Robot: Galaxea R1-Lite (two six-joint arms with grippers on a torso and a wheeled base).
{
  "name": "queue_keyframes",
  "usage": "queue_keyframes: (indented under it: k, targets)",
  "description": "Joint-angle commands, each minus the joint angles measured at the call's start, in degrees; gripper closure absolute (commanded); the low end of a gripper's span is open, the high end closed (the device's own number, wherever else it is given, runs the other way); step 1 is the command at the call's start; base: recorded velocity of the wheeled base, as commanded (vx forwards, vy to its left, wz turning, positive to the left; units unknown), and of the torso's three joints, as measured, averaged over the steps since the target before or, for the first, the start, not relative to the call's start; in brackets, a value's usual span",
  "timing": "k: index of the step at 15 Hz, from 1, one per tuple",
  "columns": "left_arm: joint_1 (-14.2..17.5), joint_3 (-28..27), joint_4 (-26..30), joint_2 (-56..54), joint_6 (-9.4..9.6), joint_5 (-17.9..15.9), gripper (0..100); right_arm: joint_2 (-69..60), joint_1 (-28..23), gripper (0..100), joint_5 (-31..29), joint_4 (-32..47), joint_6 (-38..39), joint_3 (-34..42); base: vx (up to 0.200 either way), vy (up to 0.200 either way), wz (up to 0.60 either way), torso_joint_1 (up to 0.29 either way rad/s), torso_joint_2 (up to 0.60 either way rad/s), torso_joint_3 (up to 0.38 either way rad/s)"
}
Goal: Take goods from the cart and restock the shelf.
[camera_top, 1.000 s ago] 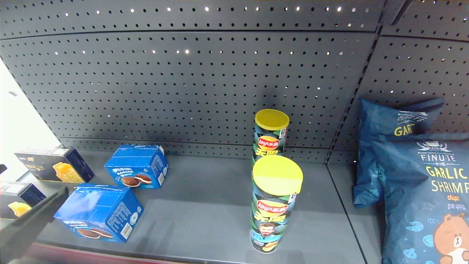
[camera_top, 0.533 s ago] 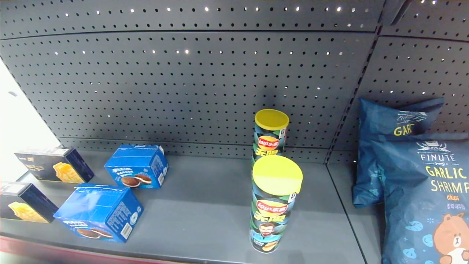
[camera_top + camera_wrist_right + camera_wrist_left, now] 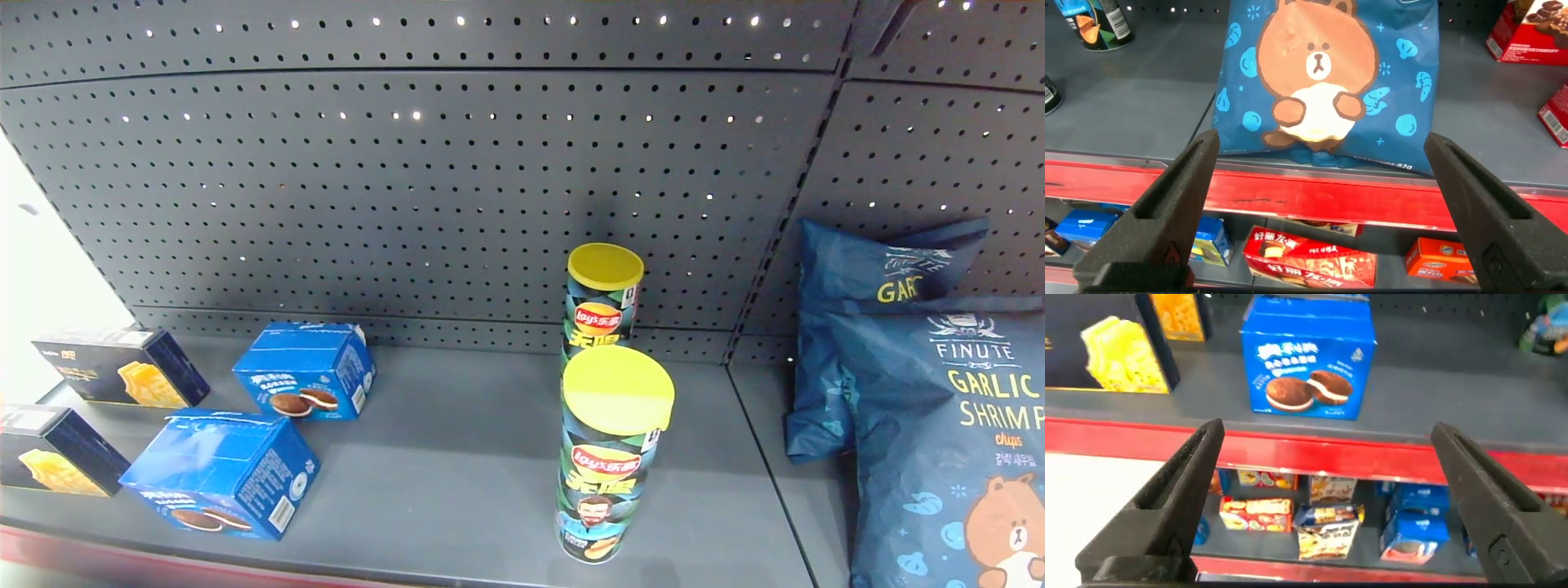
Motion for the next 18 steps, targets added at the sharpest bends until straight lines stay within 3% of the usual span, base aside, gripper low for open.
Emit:
queue_keyframes:
  k: [1, 2, 3, 5, 8, 11, 12, 13, 14, 15, 18]
  targets:
    - [0.04, 0.00, -0.08, -0.94, -2.47, -0.19, 0, 0.07, 0.00, 0, 0.04, 0.00, -0.01, 0.00, 0.000, 0.000, 0.00, 0.000, 0.00, 0.000]
    - [0.04, 0.00, -0.25, -0.94, -5.63, -0.46, 0, 0.07, 0.00, 0, 0.04, 0.00, -0.01, 0.00, 0.000, 0.000, 0.00, 0.000, 0.00, 0.000]
    - [0.04, 0.00, -0.25, -0.94, -6.87, -0.28, 0, 0.07, 0.00, 0, 0.04, 0.00, -0.01, 0.00, 0.000, 0.000, 0.00, 0.000, 0.00, 0.000]
    - [0.13, 0.00, -0.34, -1.12, -6.16, -0.28, 0, 0.07, 0.00, 0, 0.04, 0.00, -0.01, 0.00, 0.000, 0.000, 0.00, 0.000, 0.00, 0.000]
    - [0.13, -0.18, 0.62, -1.03, 2.36, 1.12, 0, 0.07, 0.00, 0, 0.04, 0.00, -0.01, 0.00, 0.000, 0.000, 0.00, 0.000, 0.00, 0.000]
    - [-0.04, -1.05, 3.17, -1.29, 6.67, 9.12, 0, 0.07, 0.00, 0, 0.04, 0.00, -0.01, 0.00, 0.000, 0.000, 0.00, 0.000, 0.00, 0.000]
    - [-1.10, -1.23, 3.61, -3.23, 7.72, 9.03, 0, 0.07, 0.00, 0, 0.04, 0.00, -0.01, 0.00, 0.000, 0.000, 0.00, 0.000, 0.00, 0.000]
    - [-1.36, -1.32, 3.88, -4.63, 7.64, 7.36, 0, 0.07, 0.00, 0, 0.04, 0.00, -0.01, 0.00, 0.000, 0.000, 0.00, 0.000, 0.00, 0.000]
    - [-1.36, -0.09, 3.96, -4.63, 6.85, 2.53, 0, 0.07, 0.00, 0, 0.04, 0.00, -0.01, 0.00, 0.000, 0.000, 0.00, 0.000, 0.00, 0.000]
    - [-1.36, 0.00, 3.88, -4.63, 7.02, 0.77, 0, 0.07, 0.00, 0, 0.04, 0.00, -0.01, 0.00, 0.000, 0.000, 0.00, 0.000, 0.00, 0.000]
    - [-1.36, 0.00, 3.96, -4.63, 7.02, 0.95, 0, 0.07, 0.00, 0, 0.04, 0.00, -0.01, 0.00, 0.000, 0.000, 0.00, 0.000, 0.00, 0.000]
